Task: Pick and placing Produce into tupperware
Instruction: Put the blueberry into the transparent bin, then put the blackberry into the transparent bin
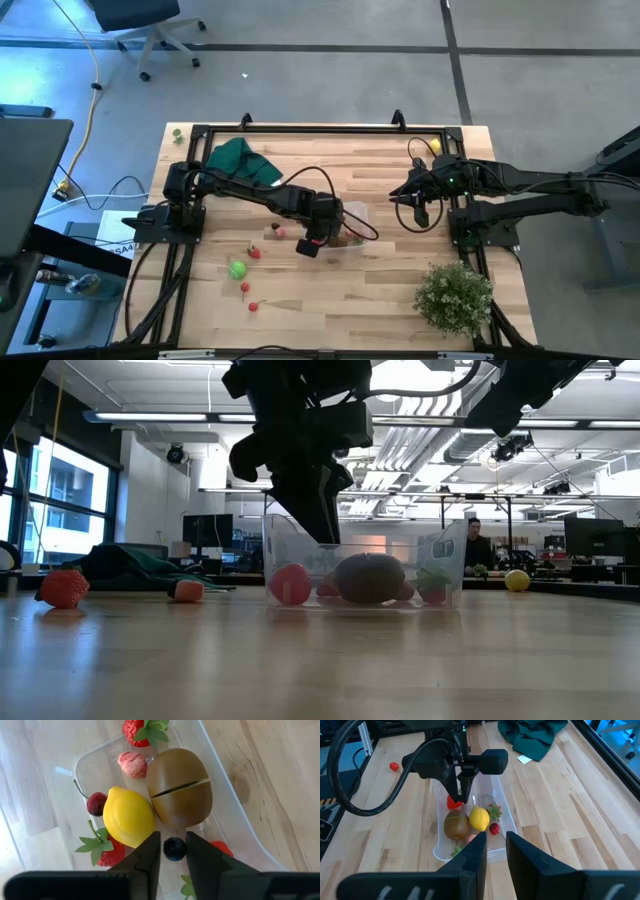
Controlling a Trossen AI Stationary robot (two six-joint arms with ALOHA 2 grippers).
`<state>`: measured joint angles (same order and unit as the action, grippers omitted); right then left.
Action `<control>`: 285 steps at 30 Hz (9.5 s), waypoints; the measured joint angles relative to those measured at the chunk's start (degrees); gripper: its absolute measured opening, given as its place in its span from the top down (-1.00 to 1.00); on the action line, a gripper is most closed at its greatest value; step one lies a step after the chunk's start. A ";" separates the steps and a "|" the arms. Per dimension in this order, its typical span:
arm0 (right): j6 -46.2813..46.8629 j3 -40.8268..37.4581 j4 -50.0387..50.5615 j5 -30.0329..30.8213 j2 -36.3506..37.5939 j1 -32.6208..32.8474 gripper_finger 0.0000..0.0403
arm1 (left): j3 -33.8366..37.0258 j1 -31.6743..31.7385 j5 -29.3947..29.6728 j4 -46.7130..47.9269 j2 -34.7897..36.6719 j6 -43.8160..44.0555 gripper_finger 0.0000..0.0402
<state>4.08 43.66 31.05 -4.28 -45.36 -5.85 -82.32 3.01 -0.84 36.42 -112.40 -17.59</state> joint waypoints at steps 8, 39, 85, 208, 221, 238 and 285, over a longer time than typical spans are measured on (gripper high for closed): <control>0.00 0.00 0.00 0.00 0.00 0.00 0.69 | 0.00 0.00 1.76 -0.03 0.00 0.88 0.24; 0.00 -0.02 0.00 0.01 0.02 0.00 0.69 | -5.35 0.00 14.37 37.09 21.06 25.12 0.17; 0.00 -0.02 0.00 -0.01 0.01 0.00 0.69 | 39.43 2.99 4.71 -3.64 31.58 21.85 0.18; 0.00 -0.02 0.01 0.00 0.00 0.00 0.69 | 45.31 3.04 6.43 -16.57 25.62 22.29 0.57; 0.00 -0.02 0.00 0.00 0.00 0.00 0.69 | 42.69 3.10 9.77 -15.44 28.06 21.72 0.57; 0.00 0.00 0.00 0.00 0.00 0.00 0.69 | 17.30 6.24 9.86 -9.70 33.95 6.14 0.57; 0.00 0.00 0.00 -0.01 0.01 0.00 0.69 | 6.21 0.35 -1.49 -3.53 -0.09 8.47 0.56</control>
<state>4.08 43.66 31.05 -4.29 -45.36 -5.85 -76.12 3.36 -2.33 32.89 -112.49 -9.12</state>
